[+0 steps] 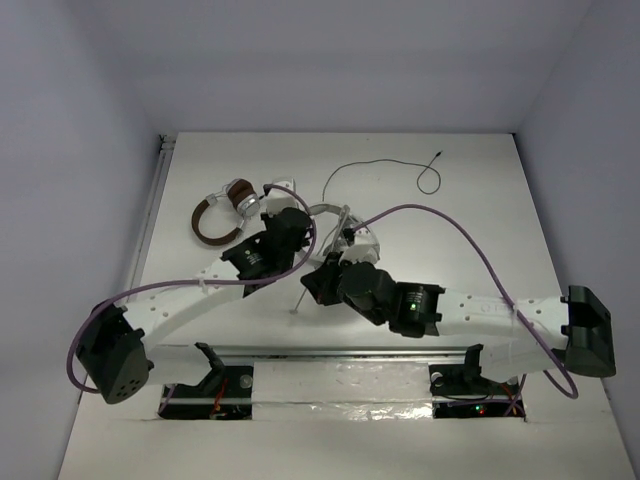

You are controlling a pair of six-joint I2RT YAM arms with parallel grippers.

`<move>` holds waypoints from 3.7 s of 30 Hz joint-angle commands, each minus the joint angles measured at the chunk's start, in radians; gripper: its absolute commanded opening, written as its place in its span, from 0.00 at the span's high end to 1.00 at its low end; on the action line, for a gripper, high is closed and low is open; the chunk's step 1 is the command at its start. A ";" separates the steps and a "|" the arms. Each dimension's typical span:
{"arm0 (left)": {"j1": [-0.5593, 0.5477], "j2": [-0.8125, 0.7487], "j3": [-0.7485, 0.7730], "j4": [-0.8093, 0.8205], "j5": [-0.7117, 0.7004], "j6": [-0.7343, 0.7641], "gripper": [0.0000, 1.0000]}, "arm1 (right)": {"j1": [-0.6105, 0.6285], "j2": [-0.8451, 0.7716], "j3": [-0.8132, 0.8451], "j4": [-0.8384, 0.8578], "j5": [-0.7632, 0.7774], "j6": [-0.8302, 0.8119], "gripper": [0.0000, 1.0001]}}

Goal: Wrap the headphones

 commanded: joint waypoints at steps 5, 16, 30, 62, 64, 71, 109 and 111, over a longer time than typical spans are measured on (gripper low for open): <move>-0.122 -0.138 -0.032 -0.010 -0.047 -0.078 1.00 | -0.004 -0.138 -0.058 0.104 0.131 0.086 0.96; -0.277 -0.097 -0.063 -0.110 -0.048 -0.205 1.00 | -0.139 -0.299 -0.222 0.224 0.114 0.223 0.72; -0.327 -0.145 -0.081 -0.153 -0.018 -0.234 1.00 | -0.309 -0.379 -0.225 0.164 0.111 0.172 0.68; -0.327 -0.255 0.031 -0.092 0.041 -0.164 1.00 | -0.426 -0.448 -0.437 0.084 0.088 0.116 0.43; -0.327 -0.255 0.028 -0.093 0.039 -0.162 1.00 | -0.426 -0.494 -0.425 0.074 0.101 0.058 0.47; -0.327 -0.258 0.064 -0.118 0.038 -0.116 1.00 | -0.426 -0.551 -0.357 0.003 0.064 -0.064 0.76; -0.145 0.351 0.011 0.702 0.113 0.054 1.00 | -0.426 -0.747 -0.146 -0.376 0.311 -0.190 0.30; -0.123 0.381 0.006 0.716 0.120 0.060 1.00 | -0.426 -0.729 -0.158 -0.359 0.303 -0.187 0.30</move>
